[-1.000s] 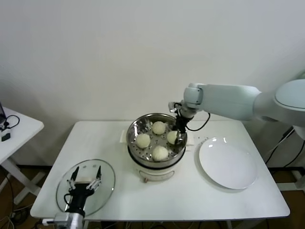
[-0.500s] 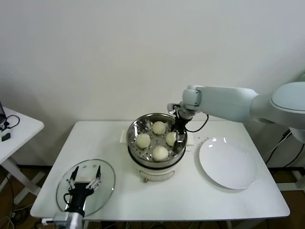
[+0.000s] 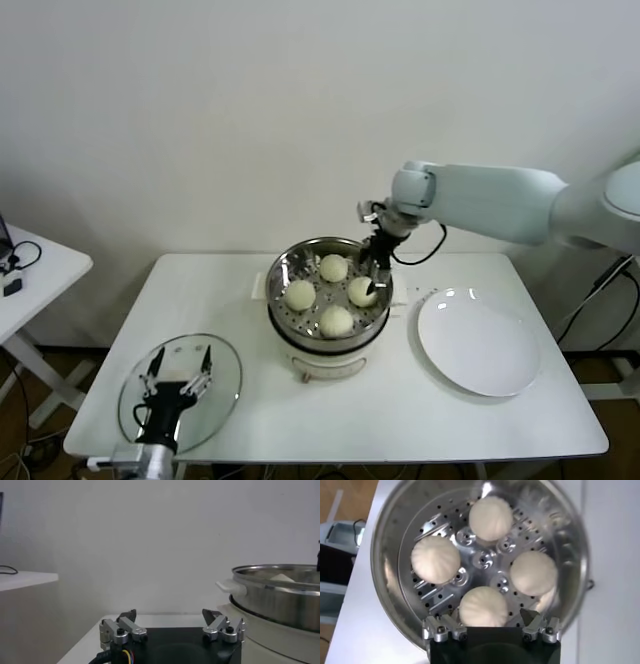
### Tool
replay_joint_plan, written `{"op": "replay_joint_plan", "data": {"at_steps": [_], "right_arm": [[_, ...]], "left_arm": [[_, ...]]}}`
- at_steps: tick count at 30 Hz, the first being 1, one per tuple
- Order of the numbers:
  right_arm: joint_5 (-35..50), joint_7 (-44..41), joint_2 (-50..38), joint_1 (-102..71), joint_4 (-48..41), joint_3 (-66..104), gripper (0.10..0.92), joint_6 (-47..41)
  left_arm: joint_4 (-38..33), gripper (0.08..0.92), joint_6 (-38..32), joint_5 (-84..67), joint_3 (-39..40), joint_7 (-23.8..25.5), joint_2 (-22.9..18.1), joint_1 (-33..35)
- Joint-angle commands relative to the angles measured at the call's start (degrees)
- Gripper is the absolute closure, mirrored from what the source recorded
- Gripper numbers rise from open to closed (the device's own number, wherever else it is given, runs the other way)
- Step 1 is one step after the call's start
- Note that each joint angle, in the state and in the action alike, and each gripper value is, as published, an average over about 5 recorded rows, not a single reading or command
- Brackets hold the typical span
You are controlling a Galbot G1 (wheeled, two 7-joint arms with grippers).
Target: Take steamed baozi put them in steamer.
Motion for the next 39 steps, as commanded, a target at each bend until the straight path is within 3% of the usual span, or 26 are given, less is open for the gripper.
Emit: {"op": "replay_joint_plan", "data": {"at_steps": [1,11,17,23,30,39], "right_arm": [[0.48,3.47,-10.39,4.67,6.98,6.83,0.203,0.32],[-5.31,15.04,-29.84,-3.82,23.19,19.0,0.203,0.28],[-8.86,24.43,-40.56,-27.15,28.56,45.08,0.203,1.83],[-12.18,34.9,-46.52,-56.24,33.46,72.92,0.203,9.35],[-16.54,38.22,-37.51,-95.69,38.56,113.54,0.203,13.13],[-24.17,37.39,-17.16,-117.01,44.04,134.37,0.203,17.56]], "left_arm": [[-0.17,0.177,0.18,0.33,-0.22,-0.09,0.15,-0.31],[-0.14,0.177,0.97,1.99,-0.14,0.26,0.18,-1.88],[-1.57,0.177,1.79,3.24,-0.15,0.57,-0.89,-2.01],[-2.91,0.177,2.22,4.62,1.1,1.0,-1.42,-1.76],[-3.46,0.177,2.6,7.72,3.37,0.62,-2.59,-2.19],[-3.08,0.177,2.77,8.89,3.72,0.28,-2.75,-2.33]]}}
